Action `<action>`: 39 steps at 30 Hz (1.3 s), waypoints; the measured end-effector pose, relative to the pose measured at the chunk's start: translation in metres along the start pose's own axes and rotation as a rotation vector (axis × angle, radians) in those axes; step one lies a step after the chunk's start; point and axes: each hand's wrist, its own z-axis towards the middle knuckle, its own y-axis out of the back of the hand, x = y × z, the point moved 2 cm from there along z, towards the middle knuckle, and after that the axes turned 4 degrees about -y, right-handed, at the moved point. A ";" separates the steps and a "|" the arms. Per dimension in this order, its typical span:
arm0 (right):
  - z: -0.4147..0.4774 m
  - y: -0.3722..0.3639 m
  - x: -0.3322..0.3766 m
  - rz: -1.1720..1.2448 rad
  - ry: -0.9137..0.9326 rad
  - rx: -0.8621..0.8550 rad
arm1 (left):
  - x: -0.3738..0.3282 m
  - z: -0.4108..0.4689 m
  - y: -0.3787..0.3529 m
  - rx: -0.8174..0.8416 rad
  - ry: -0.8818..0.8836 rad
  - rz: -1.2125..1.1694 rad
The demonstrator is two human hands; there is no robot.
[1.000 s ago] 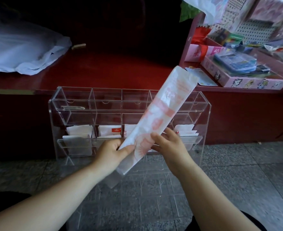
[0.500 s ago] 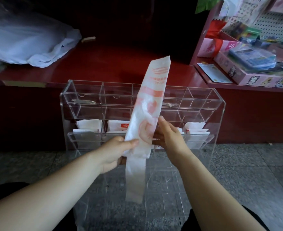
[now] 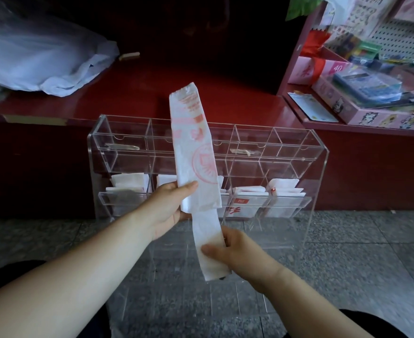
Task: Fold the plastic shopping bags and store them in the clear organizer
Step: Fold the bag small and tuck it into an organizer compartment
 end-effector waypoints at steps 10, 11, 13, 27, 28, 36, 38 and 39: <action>-0.009 0.017 0.019 -0.032 0.052 -0.067 | 0.006 0.007 0.003 -0.031 -0.122 0.233; -0.008 0.018 0.022 0.001 0.055 -0.083 | 0.007 0.007 0.003 -0.041 -0.145 0.257; -0.004 0.021 0.027 0.089 0.058 -0.125 | 0.009 0.006 0.003 -0.046 -0.146 0.294; 0.012 0.024 0.031 0.499 -0.016 -0.092 | 0.009 -0.003 0.005 0.291 0.051 0.096; 0.012 0.024 0.031 0.520 -0.017 -0.068 | 0.008 -0.004 0.006 0.335 0.052 0.074; 0.007 0.023 0.033 0.452 0.040 0.019 | 0.010 -0.003 0.004 0.091 -0.071 0.285; 0.005 0.025 0.034 0.403 0.080 -0.075 | 0.009 -0.002 0.004 0.033 -0.065 0.278; 0.004 0.028 0.035 0.373 0.107 -0.149 | 0.008 -0.001 0.005 0.017 -0.063 0.282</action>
